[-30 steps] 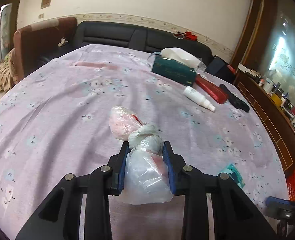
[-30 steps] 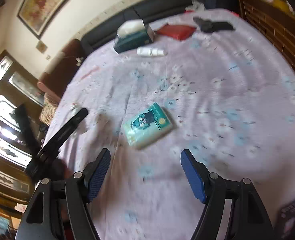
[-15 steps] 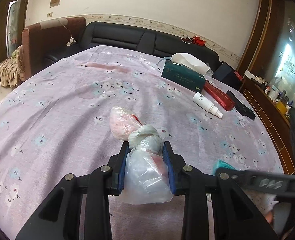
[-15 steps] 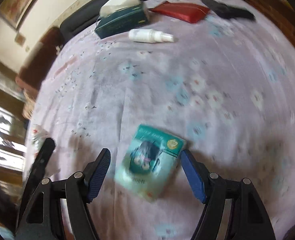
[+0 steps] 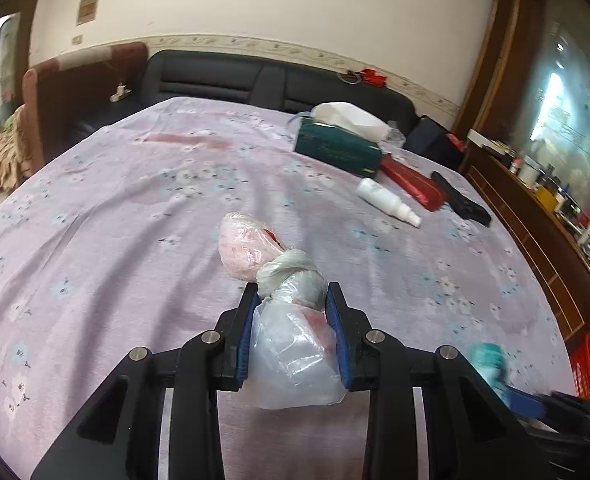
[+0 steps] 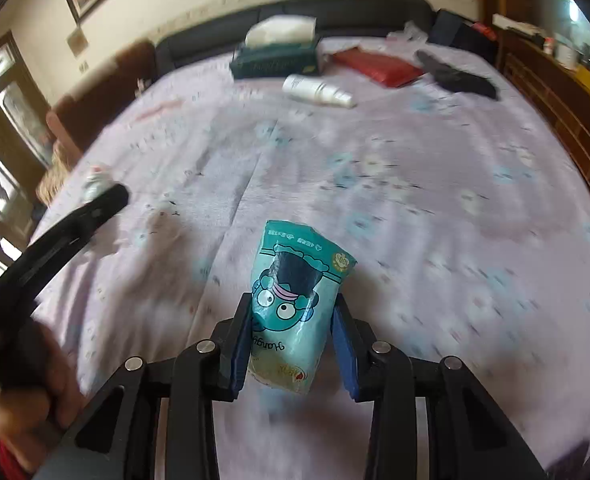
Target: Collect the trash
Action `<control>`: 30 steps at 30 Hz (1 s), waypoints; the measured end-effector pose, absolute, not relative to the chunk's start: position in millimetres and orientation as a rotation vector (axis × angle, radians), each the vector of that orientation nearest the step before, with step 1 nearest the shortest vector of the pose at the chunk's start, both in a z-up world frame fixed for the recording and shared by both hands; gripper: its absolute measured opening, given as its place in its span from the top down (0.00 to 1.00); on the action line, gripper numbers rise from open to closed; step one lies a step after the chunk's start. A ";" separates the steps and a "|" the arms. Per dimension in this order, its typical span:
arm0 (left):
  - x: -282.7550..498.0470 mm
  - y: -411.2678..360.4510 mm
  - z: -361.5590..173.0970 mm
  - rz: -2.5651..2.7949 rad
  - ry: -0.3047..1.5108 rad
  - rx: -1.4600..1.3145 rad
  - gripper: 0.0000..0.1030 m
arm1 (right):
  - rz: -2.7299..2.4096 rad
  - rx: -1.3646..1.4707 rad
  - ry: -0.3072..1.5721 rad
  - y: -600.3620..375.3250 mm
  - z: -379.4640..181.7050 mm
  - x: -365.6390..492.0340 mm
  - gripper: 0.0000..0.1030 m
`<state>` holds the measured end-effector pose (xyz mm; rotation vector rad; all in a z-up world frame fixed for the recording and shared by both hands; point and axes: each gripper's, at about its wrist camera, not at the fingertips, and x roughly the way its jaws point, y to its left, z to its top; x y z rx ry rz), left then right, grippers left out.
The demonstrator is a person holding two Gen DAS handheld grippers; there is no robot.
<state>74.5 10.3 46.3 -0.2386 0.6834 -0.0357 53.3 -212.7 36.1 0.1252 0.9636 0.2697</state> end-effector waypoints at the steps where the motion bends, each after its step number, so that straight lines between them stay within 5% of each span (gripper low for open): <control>1: 73.4 6.5 47.3 -0.050 0.679 -0.231 0.70 | 0.274 0.133 0.936 -218.3 39.9 42.8 0.62; 16: 0.3 -74.4 89.2 -0.240 0.599 -0.031 0.70 | 0.169 0.146 0.803 -297.1 64.0 -55.1 0.61; 30: -61.6 -115.4 70.7 -0.258 0.586 0.074 0.69 | 0.140 0.149 0.736 -321.4 75.7 -78.9 0.61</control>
